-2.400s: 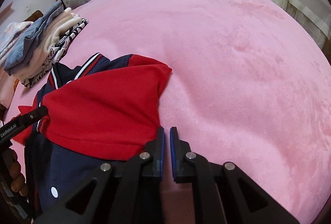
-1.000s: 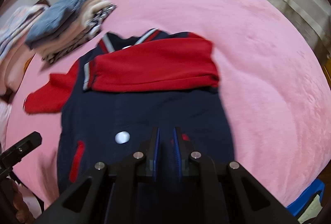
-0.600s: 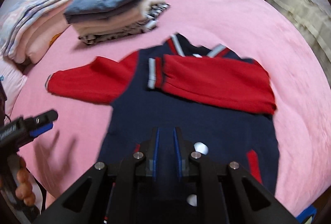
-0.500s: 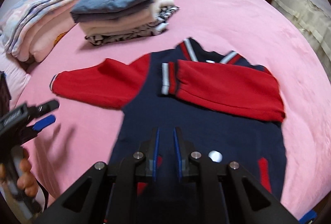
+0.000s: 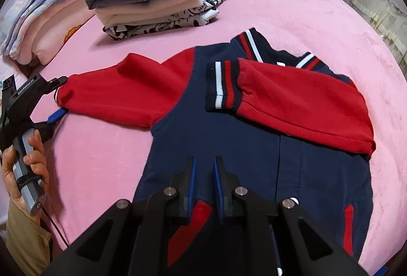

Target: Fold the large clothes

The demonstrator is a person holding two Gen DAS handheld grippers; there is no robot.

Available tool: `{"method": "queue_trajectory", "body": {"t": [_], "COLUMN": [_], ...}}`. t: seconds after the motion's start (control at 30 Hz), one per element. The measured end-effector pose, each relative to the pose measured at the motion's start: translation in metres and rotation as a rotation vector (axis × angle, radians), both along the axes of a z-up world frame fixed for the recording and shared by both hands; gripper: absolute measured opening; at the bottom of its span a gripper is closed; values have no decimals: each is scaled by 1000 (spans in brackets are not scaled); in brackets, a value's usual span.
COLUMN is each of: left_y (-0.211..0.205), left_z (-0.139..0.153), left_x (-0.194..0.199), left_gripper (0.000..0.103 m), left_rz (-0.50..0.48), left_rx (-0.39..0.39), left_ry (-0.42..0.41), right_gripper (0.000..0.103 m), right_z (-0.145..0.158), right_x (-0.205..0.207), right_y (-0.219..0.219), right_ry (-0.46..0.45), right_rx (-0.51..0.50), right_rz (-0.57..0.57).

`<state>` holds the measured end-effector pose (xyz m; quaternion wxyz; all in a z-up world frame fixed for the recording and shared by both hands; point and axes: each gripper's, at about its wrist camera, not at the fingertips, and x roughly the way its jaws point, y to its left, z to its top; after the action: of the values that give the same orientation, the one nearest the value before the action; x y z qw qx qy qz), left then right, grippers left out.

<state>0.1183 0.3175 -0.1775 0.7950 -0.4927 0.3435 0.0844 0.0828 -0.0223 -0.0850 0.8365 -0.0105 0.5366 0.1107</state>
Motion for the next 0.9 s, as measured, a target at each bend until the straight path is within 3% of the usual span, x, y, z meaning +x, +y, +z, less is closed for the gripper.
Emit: {"method": "queue_trajectory", "body": {"t": [0.03,0.07,0.13,0.33,0.43,0.6,0.73,0.8,0.9], "left_y": [2,2,4,-28,-64,-165,-243,-280,-325], "left_z": [-1,-4,-5,41,77,127,126,111,80], "left_x": [2,4,4,-1,5,27,44,52,59], "left_gripper": [27,19,19,18,18,18,18,19,30], "left_rz": [7,12,18,-26,-107,-344,-520,-613,-744], "left_rx": [7,8,-6,133,170,250,304,323,340], "left_ry": [17,36,40,-4,-81,-187,-191,-157,-62], "right_gripper": [14,14,13,14,14,14,14,14,14], "right_z": [-2,-3,-5,-6,-1,9,12,9,2], "right_x": [0,0,-1,0,0,-2,-7,-10,-11], "right_y": [-2,-3,-7,-28,-46,-88,-127,-145,-162], "right_ry": [1,1,1,1,-16,-59,-75,-72,-51], "right_rx": [3,4,12,53,77,106,114,113,118], "right_rz": [-3,-4,-10,-46,-77,-153,-222,-252,-277]}}
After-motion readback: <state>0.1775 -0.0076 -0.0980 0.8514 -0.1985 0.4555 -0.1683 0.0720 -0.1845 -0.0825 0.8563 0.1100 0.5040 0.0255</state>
